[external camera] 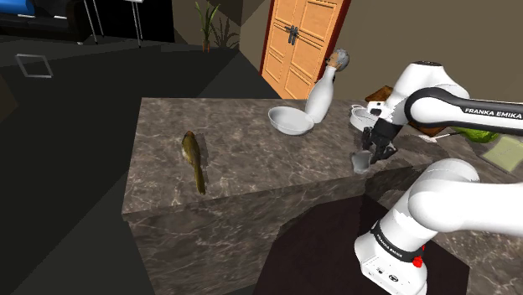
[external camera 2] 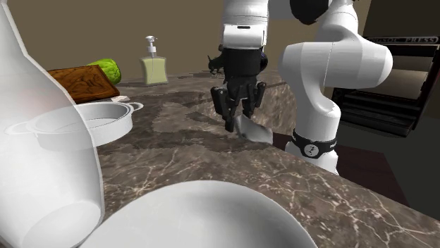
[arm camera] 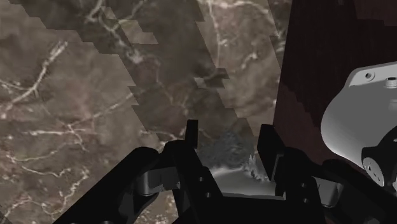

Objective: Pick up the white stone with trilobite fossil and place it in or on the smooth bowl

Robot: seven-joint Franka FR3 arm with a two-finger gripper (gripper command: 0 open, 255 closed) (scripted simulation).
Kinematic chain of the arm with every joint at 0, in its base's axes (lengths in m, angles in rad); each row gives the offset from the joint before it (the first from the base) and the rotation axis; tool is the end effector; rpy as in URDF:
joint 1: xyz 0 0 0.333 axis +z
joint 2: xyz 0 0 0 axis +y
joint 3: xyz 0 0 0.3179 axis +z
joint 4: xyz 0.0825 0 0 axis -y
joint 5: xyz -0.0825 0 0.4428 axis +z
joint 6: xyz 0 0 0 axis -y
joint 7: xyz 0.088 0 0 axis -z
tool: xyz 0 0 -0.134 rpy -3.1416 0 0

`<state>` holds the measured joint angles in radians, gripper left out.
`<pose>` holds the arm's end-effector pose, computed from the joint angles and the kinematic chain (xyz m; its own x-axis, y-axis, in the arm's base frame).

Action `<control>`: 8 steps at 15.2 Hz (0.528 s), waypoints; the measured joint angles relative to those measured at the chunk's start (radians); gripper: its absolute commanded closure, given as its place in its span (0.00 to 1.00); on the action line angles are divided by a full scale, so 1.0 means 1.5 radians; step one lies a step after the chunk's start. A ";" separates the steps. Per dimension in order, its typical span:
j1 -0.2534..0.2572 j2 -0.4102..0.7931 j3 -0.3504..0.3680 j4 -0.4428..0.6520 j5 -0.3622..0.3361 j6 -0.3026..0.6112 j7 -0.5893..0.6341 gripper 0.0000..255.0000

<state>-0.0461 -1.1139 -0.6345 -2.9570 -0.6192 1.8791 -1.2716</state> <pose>0.2586 -0.1701 0.3311 0.4362 0.8995 -0.0243 0.8999 -0.4361 0.0100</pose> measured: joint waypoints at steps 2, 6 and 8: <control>0.005 -0.006 0.011 0.015 0.012 -0.019 -0.002 1.00; 0.015 -0.016 0.034 0.043 0.037 -0.056 -0.003 1.00; 0.020 -0.018 0.044 0.060 0.047 -0.074 -0.006 1.00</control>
<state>-0.0162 -1.1403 -0.5687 -2.8670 -0.5489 1.7687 -1.2799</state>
